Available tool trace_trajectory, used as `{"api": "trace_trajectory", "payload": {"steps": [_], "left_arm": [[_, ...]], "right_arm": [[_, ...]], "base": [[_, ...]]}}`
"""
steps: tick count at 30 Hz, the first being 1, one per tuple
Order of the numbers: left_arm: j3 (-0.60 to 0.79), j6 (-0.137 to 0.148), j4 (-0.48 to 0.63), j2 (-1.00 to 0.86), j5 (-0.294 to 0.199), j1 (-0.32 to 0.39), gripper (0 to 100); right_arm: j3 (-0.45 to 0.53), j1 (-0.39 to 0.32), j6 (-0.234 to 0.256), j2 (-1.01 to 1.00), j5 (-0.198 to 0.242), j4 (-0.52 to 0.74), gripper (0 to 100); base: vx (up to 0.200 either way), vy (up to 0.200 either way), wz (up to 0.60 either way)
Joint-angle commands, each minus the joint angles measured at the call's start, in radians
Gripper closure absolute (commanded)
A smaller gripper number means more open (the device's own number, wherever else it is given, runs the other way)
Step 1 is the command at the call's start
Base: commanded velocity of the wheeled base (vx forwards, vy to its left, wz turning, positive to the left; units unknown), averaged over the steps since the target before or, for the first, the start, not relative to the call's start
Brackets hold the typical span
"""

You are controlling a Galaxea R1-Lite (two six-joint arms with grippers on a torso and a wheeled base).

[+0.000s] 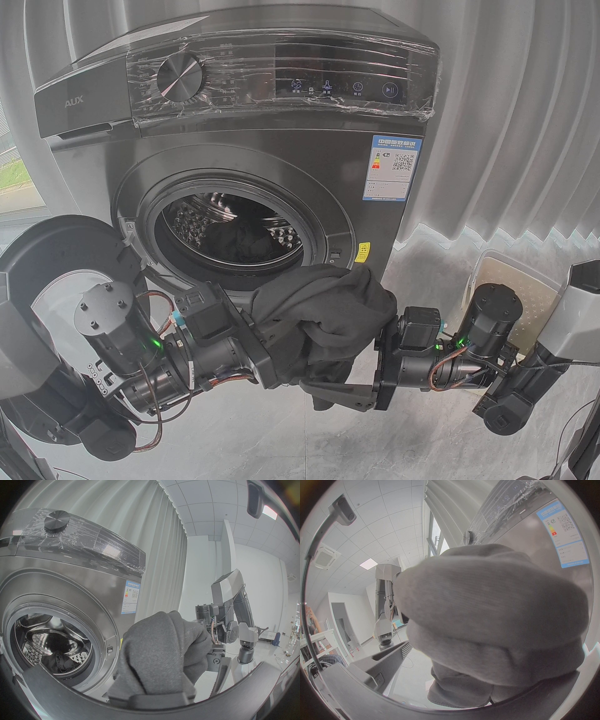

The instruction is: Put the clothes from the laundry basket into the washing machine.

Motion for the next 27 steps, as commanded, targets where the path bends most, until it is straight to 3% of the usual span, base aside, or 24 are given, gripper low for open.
{"api": "trace_trajectory", "payload": {"steps": [1,6,10,11,20,27], "left_arm": [[-0.001,-0.002,0.0,0.006,0.001,0.0,100],[-0.013,-0.003,0.0,0.006,0.009,0.0,100],[-0.016,-0.006,0.0,0.005,0.015,-0.005,100],[-0.016,-0.009,0.0,0.005,0.018,-0.007,100],[-0.03,-0.048,0.001,0.022,0.07,-0.005,100],[-0.036,-0.051,0.001,0.043,0.093,-0.008,100]], "right_arm": [[-0.004,0.018,-0.001,-0.006,-0.004,0.0,0],[-0.006,0.036,0.001,0.017,-0.053,0.0,0],[-0.033,0.047,0.001,0.024,-0.062,-0.001,0],[-0.035,0.047,0.001,0.024,-0.062,-0.001,100],[-0.001,0.044,0.002,-0.011,-0.074,-0.001,100],[0.066,0.047,0.002,-0.055,-0.087,-0.001,100]], "base": [[0.0,0.0,0.0],[0.0,0.0,0.0],[0.0,0.0,0.0],[0.0,0.0,0.0],[0.0,0.0,0.0],[0.0,0.0,0.0]]}}
